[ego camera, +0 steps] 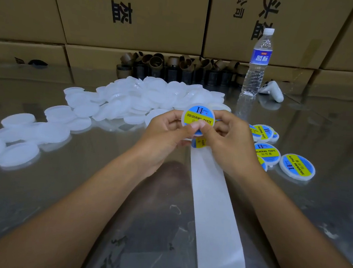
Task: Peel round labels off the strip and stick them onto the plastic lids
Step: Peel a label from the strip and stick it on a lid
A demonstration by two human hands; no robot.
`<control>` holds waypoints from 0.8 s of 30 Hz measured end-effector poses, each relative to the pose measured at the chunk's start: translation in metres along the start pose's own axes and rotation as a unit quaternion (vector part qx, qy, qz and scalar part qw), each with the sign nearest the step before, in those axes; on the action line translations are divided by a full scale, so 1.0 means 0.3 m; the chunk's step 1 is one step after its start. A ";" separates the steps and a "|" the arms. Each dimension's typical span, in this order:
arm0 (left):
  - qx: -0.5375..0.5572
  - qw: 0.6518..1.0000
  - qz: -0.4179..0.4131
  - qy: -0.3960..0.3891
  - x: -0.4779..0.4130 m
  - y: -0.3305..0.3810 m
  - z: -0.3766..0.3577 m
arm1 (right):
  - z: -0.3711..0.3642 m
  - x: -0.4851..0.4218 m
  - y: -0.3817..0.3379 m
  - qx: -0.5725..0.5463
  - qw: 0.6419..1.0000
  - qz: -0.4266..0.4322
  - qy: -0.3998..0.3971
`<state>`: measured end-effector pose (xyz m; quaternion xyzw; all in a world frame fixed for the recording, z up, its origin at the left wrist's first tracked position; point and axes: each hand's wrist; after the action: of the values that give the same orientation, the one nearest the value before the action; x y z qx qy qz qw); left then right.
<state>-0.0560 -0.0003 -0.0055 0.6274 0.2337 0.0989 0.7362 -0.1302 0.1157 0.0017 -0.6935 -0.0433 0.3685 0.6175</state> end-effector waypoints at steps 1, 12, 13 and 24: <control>-0.004 1.000 -0.002 -0.001 0.000 -0.001 -0.001 | 0.001 -0.001 0.001 -0.002 1.000 -0.001 0.009; -0.011 1.000 0.002 0.025 -0.002 -0.003 0.006 | 0.008 -0.010 0.024 -0.005 1.000 0.000 0.028; -0.012 1.000 0.003 0.025 -0.003 -0.003 0.005 | 0.009 -0.010 0.023 -0.003 1.000 0.000 0.026; 0.008 0.998 0.016 0.052 -0.007 -0.002 0.015 | 0.002 -0.005 0.007 0.009 1.000 -0.004 -0.012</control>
<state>-0.0558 -0.0053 -0.0051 0.6312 0.2619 0.1414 0.7163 -0.1324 0.1149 0.0005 -0.6832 -0.0505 0.3746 0.6248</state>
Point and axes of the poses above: each hand's wrist, its own x-axis away from the middle knuckle, its own z-axis out of the back of the hand, y = z × x, and after that the axes turned 14 degrees about -x, right-handed
